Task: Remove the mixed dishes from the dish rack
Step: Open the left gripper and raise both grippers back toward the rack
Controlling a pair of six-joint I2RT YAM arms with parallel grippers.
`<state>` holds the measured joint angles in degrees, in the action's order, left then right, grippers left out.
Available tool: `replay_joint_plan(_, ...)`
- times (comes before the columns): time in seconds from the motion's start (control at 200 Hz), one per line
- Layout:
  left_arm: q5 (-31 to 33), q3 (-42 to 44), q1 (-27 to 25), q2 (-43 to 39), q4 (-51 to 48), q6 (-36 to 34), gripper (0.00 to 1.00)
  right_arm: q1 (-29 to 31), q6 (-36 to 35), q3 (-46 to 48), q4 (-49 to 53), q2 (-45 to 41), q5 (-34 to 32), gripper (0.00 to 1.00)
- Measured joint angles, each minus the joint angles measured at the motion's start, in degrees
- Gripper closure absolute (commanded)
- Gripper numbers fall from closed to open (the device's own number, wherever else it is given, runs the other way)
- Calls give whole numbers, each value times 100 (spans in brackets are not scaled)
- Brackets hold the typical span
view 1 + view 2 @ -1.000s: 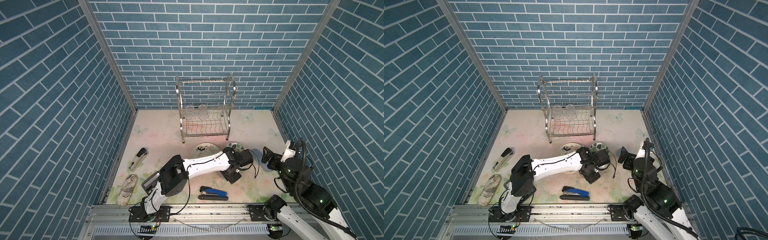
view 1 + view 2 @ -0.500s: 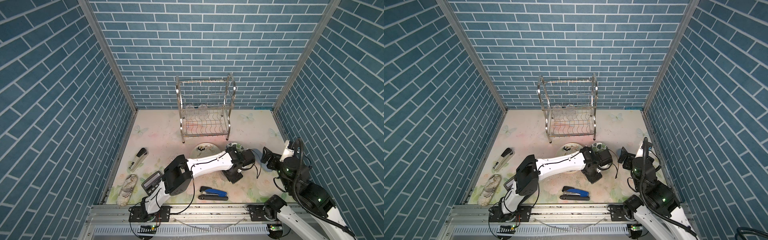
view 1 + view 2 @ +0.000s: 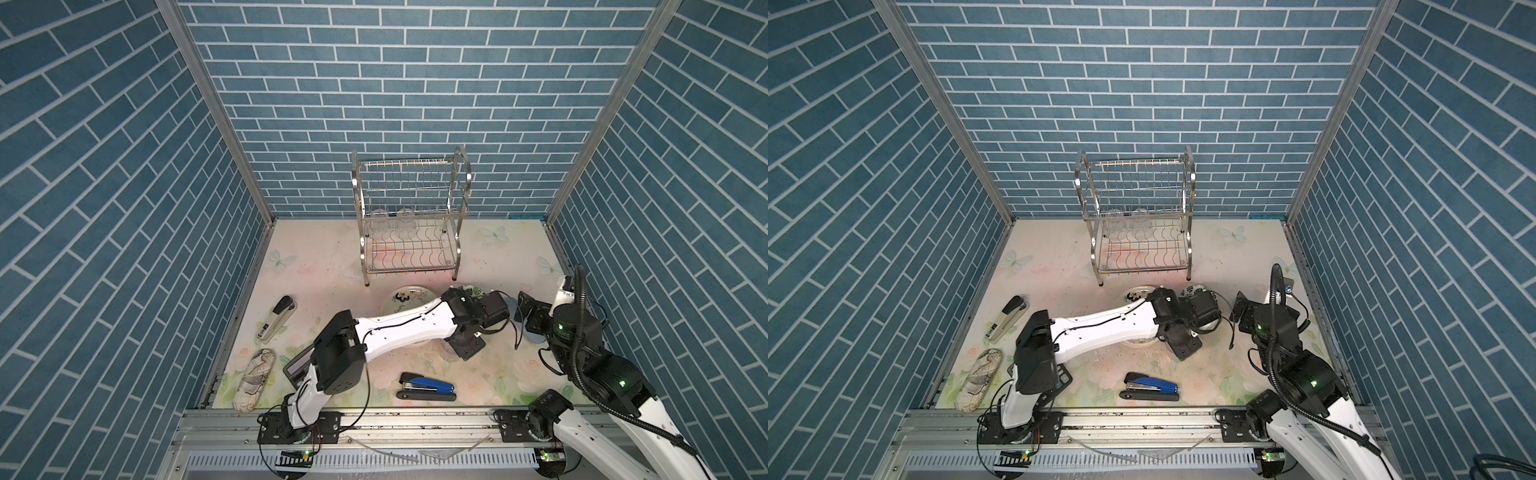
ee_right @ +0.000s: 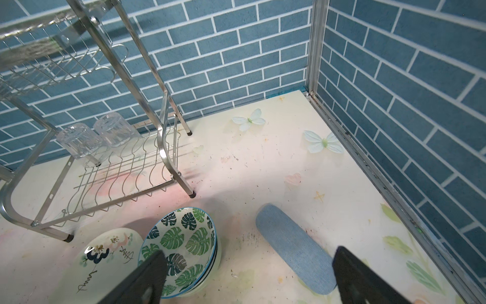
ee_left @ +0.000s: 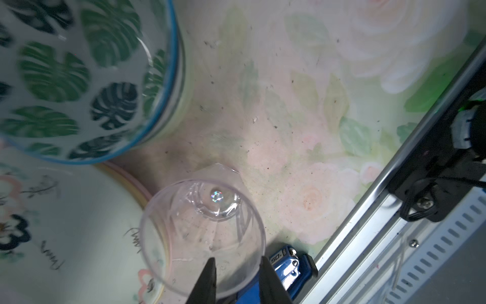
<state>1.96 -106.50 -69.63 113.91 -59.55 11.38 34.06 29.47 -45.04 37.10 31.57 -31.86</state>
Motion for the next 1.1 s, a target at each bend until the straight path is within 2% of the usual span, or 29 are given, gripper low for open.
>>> replay_joint_plan(0.11,356,393,59,-815,306,125,56,-7,-127,-4,-168,400,278,1)
replay_joint_plan(0.19,520,839,210,-1410,629,293,54,-4,-214,-11,-332,737,546,2)
replay_joint_plan(0.39,560,2413,1274,-2739,1609,769,46,83,-380,-11,-717,1410,922,2)
replay_joint_plan(0.54,603,3348,1895,-3539,2245,988,30,229,-437,-33,-1145,1685,1080,2)
replay_joint_plan(0.65,649,3869,2326,-4048,2697,1150,17,452,-522,-149,-1508,2243,1174,2)
replay_joint_plan(0.81,750,4426,2983,-4325,3272,1309,7,868,-772,-345,-2100,3202,1283,1)
replay_joint_plan(0.97,850,4918,3407,-4293,3790,1377,6,1064,-1110,-496,-2855,4004,1443,1)
replay_joint_plan(1.1,1012,5003,3567,-4105,4127,1338,6,1084,-1550,-518,-3585,4564,1631,1)
